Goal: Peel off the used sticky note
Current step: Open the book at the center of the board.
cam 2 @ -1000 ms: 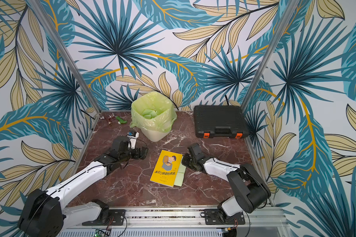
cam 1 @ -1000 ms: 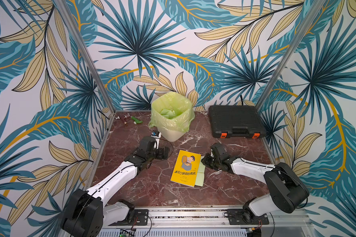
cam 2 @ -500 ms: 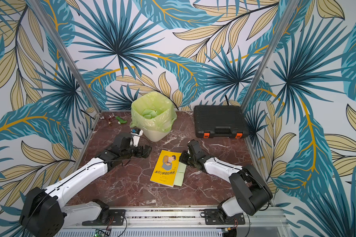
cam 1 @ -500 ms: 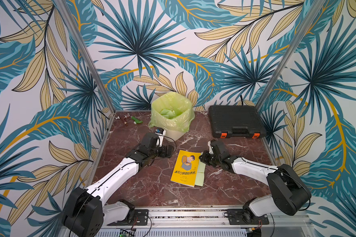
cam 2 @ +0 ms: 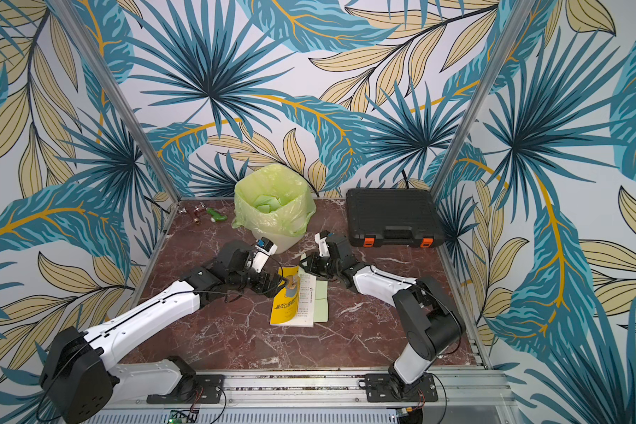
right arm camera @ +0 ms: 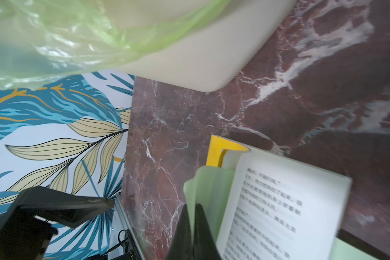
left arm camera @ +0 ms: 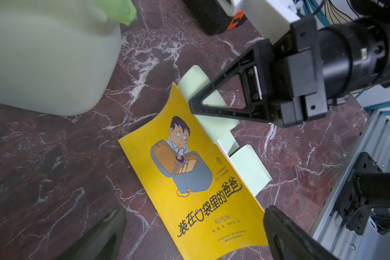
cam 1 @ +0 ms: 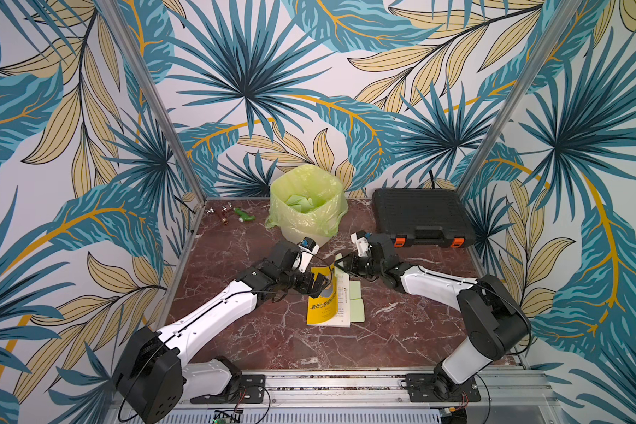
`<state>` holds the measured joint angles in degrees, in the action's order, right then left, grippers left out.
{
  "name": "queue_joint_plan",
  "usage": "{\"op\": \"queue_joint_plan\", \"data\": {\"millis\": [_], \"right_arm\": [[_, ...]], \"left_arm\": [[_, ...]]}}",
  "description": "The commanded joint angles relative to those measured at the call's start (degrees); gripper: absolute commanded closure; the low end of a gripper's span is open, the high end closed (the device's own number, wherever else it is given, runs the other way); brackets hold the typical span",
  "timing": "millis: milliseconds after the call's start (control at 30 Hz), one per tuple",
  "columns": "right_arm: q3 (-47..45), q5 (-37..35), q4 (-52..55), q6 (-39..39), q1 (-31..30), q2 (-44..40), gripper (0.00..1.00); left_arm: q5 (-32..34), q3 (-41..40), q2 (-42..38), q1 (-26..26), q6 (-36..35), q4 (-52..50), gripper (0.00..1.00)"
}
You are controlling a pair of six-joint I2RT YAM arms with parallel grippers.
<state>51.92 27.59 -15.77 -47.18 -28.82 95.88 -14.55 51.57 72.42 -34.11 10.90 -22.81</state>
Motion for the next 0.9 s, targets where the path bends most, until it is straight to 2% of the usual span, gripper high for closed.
{"op": "queue_joint_plan", "data": {"millis": [0,333,567,867], "right_arm": [[1.44,6.12,-7.32,-1.38,-0.23,2.45,0.97],[4.66,12.85,-17.77,-8.57,-1.04,10.04,0.98],[12.32,15.01,-18.22,-9.73,-4.48,17.58,0.98],[22.97,19.02,-17.75,-9.05,-7.52,29.37,0.98]], "left_arm": [[-0.93,0.78,-0.71,-0.26,-0.43,-0.64,0.0],[4.31,-1.38,-2.55,-0.26,2.92,1.41,0.0],[11.27,-5.09,-8.6,0.21,6.21,2.48,0.0],[11.7,-14.27,-20.49,7.98,13.0,4.96,0.01]]}}
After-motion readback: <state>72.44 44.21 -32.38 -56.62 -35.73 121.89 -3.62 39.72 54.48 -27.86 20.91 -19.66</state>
